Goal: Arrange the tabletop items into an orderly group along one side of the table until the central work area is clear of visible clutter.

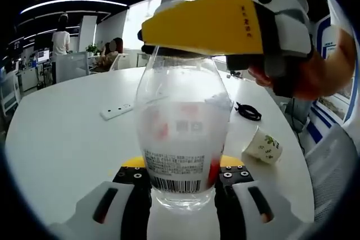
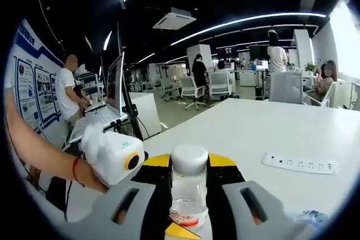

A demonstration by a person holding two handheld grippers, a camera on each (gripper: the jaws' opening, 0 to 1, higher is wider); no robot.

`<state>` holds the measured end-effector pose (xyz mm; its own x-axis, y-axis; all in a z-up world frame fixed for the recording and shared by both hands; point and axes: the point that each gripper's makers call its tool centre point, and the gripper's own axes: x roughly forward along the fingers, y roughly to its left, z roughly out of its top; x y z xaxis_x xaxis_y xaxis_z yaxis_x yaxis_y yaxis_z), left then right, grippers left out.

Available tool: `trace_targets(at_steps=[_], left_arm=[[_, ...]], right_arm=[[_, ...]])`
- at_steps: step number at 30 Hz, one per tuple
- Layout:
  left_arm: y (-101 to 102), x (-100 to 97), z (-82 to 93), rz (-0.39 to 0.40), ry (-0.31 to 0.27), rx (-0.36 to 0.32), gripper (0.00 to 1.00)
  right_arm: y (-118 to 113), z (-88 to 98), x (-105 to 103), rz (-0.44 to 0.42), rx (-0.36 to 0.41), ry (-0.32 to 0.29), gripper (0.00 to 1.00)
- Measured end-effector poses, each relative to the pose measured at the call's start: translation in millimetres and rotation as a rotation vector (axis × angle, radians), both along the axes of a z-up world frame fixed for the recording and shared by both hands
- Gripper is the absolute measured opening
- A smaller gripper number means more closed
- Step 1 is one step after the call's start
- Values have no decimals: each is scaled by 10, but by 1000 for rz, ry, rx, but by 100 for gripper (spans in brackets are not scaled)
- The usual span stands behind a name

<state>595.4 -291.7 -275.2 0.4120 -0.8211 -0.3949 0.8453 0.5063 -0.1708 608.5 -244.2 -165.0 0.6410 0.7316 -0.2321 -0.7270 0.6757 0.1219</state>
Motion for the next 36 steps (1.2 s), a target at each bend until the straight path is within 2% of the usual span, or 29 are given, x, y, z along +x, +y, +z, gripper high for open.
trace_targets(at_steps=[5,16,27,36], left_arm=[[20,113,-11,-1,-3,4,42],[11,211,-102,-49,-20,52,42],[45,211,-178,-68,-20,75,41],[67,234,-174,-59,-27,69,41]], right_arm=[[-3,-48,53,-31,-39,-44,20],[-49,-152,197,-121,-65,-62,19],[-49,-268,223,-180,-97,-59,19],[-38,-273,232,-206,-121,-76,20]])
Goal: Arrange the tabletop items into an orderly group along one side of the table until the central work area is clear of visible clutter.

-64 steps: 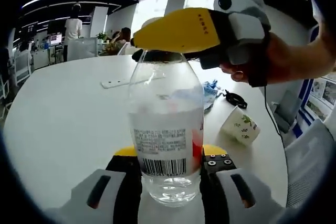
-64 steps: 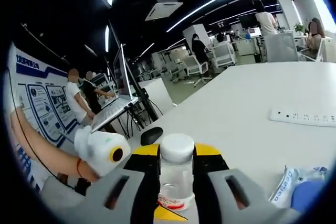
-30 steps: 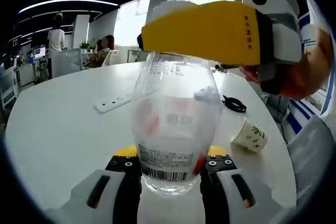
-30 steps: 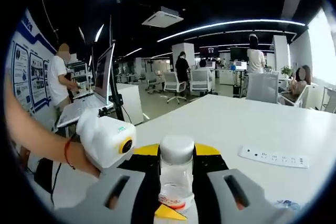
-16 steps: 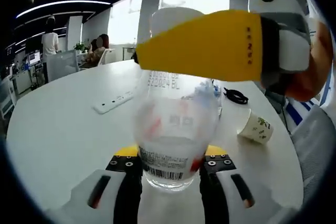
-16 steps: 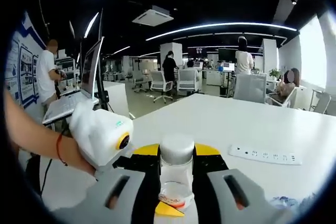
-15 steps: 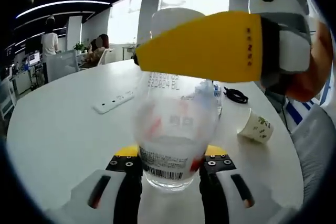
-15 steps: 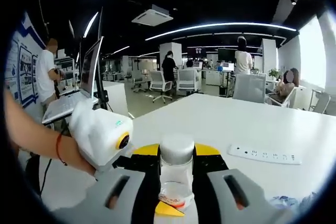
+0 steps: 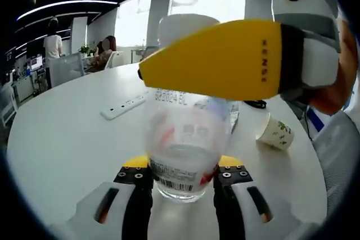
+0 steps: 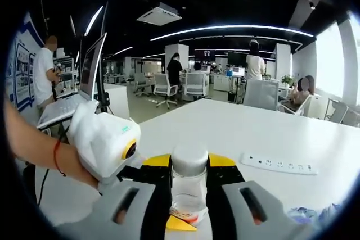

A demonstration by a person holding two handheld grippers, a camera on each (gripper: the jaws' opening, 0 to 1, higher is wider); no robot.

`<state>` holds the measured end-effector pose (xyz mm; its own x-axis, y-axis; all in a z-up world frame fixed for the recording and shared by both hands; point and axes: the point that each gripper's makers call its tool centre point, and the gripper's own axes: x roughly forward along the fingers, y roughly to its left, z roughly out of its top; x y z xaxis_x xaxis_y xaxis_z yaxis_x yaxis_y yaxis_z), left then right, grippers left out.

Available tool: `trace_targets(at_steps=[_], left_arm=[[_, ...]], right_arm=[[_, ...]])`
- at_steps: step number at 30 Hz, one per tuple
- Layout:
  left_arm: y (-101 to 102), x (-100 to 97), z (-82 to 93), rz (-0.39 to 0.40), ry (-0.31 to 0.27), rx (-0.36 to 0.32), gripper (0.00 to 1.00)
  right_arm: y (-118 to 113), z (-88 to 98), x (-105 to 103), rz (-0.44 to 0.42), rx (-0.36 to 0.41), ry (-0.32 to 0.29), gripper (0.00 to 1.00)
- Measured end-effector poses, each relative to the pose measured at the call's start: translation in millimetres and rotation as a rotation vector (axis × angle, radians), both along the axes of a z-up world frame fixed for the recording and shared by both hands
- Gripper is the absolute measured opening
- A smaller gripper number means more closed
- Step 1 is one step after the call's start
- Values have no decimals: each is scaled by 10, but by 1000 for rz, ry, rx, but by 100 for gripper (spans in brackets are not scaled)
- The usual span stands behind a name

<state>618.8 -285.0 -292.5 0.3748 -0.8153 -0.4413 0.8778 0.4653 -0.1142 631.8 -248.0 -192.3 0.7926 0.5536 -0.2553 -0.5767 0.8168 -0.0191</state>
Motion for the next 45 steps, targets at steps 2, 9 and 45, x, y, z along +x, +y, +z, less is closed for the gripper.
trace_targets(at_steps=[2,9,45], left_arm=[[2,-1,-1,0,-1,1,41],[9,2,2,0,-7,5,42],[-19,-29,15,-32,-52,39,43]], right_arm=[[17,-3,-15,2,-14,-7,20],[35,-8,-23,-3,-44,-14,21],[-62,-25,-107,-21,-92,-25,22]])
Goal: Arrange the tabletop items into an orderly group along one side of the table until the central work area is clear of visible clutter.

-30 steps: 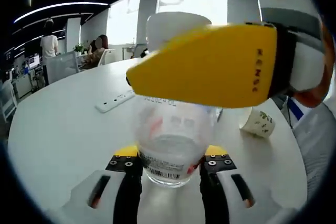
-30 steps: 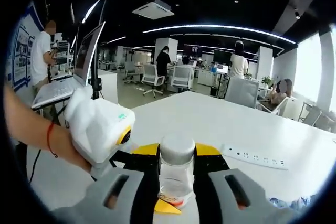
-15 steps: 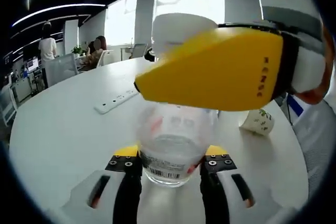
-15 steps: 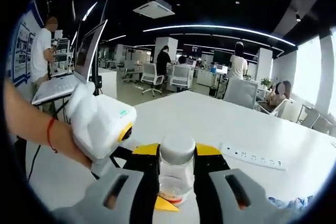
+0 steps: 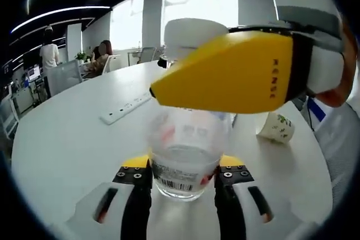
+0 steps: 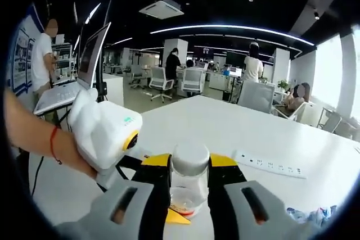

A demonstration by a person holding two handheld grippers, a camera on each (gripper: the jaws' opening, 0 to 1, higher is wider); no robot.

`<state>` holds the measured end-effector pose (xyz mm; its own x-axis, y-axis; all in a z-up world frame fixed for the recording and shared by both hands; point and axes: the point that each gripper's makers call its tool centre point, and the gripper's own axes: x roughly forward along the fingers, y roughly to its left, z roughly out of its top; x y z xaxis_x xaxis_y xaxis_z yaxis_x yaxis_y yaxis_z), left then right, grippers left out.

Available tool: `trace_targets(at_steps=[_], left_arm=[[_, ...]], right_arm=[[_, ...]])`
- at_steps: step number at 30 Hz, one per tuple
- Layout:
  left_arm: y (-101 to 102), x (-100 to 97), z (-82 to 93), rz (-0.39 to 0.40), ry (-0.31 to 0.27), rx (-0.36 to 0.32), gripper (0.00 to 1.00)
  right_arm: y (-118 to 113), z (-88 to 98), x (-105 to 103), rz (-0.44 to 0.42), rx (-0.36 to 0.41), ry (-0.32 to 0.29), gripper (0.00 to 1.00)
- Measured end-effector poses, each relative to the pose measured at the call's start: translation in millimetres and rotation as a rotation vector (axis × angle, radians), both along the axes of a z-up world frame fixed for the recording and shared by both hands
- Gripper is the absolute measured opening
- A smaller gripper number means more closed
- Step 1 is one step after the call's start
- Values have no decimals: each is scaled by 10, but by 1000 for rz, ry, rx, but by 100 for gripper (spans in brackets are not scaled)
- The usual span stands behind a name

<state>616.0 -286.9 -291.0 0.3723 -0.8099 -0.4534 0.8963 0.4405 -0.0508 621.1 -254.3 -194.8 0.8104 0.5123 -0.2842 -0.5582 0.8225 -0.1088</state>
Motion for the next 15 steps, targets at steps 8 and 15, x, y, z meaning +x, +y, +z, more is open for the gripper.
trace_targets(at_steps=[8,15], left_arm=[[16,9,3,-2,-5,1,41],[16,1,-1,-1,2,2,42]], right_arm=[[6,-27,-6,15,-15,4,24],[-18,-69,-28,21,-25,15,25]])
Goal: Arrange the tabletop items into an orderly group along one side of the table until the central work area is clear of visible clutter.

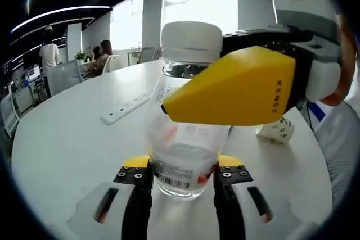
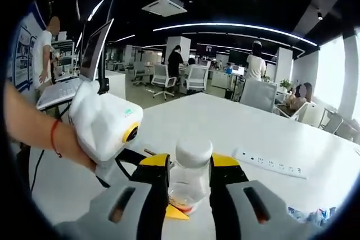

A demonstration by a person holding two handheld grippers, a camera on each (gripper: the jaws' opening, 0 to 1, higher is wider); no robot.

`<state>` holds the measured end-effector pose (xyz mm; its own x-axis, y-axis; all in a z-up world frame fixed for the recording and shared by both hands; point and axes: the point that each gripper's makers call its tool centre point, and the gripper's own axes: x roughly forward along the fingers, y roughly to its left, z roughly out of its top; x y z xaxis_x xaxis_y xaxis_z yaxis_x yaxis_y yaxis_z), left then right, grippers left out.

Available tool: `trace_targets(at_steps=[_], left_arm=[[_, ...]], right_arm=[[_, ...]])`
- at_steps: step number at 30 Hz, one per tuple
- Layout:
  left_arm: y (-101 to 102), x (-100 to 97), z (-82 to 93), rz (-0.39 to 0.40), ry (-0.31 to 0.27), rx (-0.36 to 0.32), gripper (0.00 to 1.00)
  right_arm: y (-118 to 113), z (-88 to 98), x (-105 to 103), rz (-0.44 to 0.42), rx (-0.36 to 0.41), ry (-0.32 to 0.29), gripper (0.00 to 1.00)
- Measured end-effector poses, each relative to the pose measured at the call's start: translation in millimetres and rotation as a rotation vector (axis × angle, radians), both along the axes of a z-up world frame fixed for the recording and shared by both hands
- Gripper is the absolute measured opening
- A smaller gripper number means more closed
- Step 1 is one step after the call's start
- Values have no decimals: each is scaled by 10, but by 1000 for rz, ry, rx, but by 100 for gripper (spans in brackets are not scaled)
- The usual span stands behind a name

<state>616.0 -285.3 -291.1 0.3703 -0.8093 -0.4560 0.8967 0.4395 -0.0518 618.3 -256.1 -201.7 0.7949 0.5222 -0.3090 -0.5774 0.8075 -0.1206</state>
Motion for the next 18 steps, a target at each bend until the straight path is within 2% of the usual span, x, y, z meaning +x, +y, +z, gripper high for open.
trace_targets(at_steps=[18], left_arm=[[70,-10,27,20,-2,19,42]], right_arm=[[-89,33,-108,29,2,4,29]])
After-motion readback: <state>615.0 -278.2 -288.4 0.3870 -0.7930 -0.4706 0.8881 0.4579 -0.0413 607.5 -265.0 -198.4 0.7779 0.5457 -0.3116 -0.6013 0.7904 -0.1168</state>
